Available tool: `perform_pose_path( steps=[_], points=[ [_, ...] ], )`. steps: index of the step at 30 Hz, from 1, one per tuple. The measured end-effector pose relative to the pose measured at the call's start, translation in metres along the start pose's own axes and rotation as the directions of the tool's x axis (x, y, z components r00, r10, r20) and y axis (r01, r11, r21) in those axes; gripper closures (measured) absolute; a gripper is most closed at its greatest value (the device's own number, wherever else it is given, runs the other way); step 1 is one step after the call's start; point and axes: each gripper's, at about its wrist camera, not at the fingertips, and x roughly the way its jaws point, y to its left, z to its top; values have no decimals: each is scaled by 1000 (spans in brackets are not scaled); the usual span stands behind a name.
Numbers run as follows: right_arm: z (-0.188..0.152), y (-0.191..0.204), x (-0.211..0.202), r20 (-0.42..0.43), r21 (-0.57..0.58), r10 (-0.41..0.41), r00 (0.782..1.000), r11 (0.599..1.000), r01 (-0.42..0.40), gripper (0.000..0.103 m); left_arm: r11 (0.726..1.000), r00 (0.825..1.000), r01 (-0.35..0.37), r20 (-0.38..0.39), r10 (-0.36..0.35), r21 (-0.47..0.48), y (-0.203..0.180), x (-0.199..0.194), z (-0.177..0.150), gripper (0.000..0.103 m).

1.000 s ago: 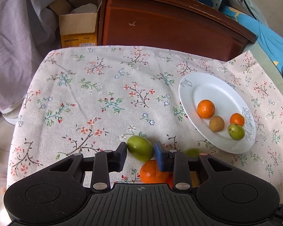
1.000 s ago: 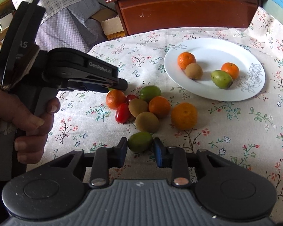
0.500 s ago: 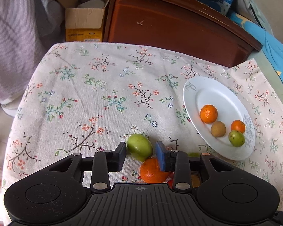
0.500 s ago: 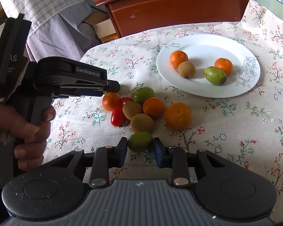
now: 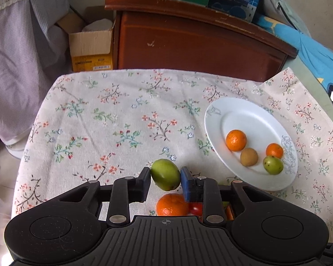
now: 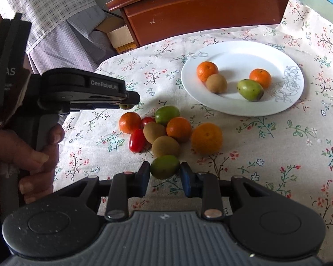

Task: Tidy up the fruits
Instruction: 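Grasp a green fruit with the left tool while the right tool grasps another green fruit, then carry both held green fruits over the white plate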

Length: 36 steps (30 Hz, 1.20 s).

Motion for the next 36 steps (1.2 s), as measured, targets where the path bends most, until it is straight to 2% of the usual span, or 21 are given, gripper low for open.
perform_pose_path(
  steps=[15,26,36],
  points=[
    [24,-13,-22,110,45,-18,994,999,13,73,995,992,-31,122,19,98,-19,-30,10,76],
    [52,-30,-42,192,67,-36,981,997,24,73,985,980,28,190,-61,170,-44,-54,23,76],
    [85,-54,-47,244,80,-79,967,995,61,73,974,976,77,184,-117,211,-62,-41,48,76]
  ],
)
